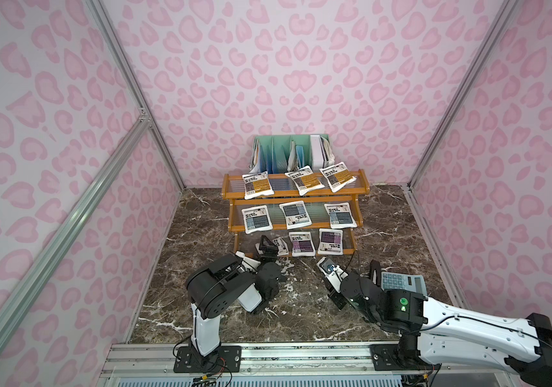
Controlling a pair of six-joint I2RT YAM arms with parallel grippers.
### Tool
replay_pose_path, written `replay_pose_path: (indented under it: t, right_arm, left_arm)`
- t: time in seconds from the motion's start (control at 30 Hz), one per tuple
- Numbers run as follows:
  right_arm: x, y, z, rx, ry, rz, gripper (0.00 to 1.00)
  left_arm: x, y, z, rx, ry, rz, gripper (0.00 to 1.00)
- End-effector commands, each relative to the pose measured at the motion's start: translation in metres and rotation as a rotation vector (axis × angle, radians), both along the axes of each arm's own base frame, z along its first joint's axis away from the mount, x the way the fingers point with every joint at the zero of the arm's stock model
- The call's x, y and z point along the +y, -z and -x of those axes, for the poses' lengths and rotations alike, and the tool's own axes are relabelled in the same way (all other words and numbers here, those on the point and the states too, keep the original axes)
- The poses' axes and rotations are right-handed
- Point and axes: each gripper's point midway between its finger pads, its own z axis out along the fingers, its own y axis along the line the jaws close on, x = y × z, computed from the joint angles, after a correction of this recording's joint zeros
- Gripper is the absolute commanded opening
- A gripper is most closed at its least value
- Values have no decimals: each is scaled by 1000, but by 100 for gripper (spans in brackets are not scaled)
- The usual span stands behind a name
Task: Place the bagged coffee beans on the shelf by color
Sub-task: Place the bagged coffee beans on the shelf, then adjust the bagged coffee beans on the shelf.
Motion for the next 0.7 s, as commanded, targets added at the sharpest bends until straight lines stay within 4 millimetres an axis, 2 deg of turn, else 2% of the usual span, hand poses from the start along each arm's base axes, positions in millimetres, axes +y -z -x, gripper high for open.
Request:
replay_pose_path:
  t: [0.0,0.17,0.3,0.37,0.47,0.53,0.6,0.67]
  right_arm:
    - [8,2,8,52,-35,-33,36]
    - [29,3,15,86,-106,-73,36]
    - [56,7,13,108,-165,-90,35]
    - [68,13,6,134,-175,-104,30]
    - [77,22,-14,176,-138,-136,15]
    - [82,28,-30,203,-115,-160,8]
    - [86,33,-42,233,-98,-190,1]
    - [94,37,-51,261,-96,-217,0]
  left_arm:
    - [6,-8,7,-3,-2,-52,98]
    - [12,-17,25,6,40,-131,98]
    - [11,-31,44,17,79,-221,98]
    - [11,-38,53,48,99,-277,98]
    - [14,-43,68,249,150,-470,98]
    - [53,-53,94,492,74,-587,98]
    - [83,-66,113,584,4,-680,98]
    - [106,-70,128,636,-19,-751,98]
